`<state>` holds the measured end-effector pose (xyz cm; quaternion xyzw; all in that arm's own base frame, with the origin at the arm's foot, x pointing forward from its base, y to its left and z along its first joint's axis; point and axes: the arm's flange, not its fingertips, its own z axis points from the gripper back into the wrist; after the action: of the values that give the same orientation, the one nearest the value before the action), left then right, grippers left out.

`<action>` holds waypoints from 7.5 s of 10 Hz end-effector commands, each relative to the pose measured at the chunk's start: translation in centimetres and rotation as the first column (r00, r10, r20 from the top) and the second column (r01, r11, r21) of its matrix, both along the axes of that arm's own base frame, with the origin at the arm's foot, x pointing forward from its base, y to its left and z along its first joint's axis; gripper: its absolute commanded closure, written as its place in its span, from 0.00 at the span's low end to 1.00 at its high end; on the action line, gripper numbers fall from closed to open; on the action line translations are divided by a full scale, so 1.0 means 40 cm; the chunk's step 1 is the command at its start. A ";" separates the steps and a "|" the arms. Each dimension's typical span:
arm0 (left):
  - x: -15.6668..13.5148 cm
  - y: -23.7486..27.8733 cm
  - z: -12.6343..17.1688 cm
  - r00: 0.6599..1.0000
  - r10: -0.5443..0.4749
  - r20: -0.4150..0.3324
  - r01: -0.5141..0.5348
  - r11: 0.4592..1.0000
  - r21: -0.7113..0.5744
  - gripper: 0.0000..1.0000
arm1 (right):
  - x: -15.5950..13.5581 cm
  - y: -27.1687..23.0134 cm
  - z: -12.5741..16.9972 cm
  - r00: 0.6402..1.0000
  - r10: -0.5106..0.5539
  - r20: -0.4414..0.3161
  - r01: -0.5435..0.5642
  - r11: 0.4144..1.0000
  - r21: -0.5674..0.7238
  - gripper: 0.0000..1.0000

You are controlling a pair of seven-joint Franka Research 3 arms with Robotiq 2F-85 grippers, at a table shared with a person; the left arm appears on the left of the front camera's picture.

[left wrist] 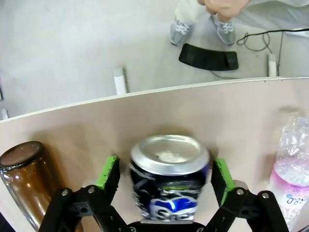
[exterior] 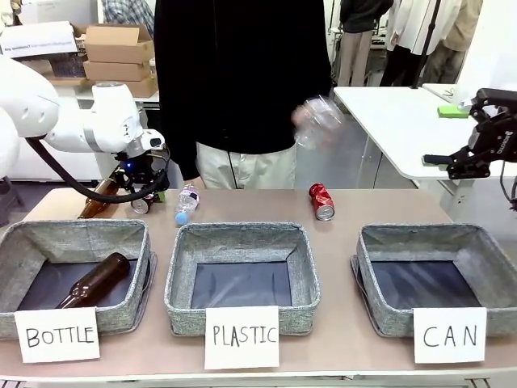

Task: Sort the can waste into the basket.
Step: Pick up the can waste from the table and place it in the right Fabric basket.

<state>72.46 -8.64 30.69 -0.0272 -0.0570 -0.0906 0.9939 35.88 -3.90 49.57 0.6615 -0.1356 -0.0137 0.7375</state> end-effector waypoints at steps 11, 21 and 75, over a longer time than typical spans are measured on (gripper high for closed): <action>-0.060 0.054 0.125 0.999 0.038 0.034 -0.032 0.986 -0.166 1.00 | 0.007 0.002 0.004 0.999 -0.004 0.033 0.003 1.000 0.019 0.00; -0.942 0.188 0.564 0.910 -0.361 0.205 0.411 0.855 -0.317 1.00 | 0.007 0.002 0.004 0.999 -0.004 0.033 0.003 1.000 0.019 0.00; -0.976 0.193 0.562 0.902 -0.062 0.426 0.413 0.406 -0.815 0.00 | -0.246 0.106 0.122 0.999 0.034 0.038 -0.024 0.970 -0.243 0.00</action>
<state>34.44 -2.44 53.25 -0.5079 -0.2231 -0.2260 0.8007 26.14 -2.63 54.74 0.5622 -0.1399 0.0471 0.8137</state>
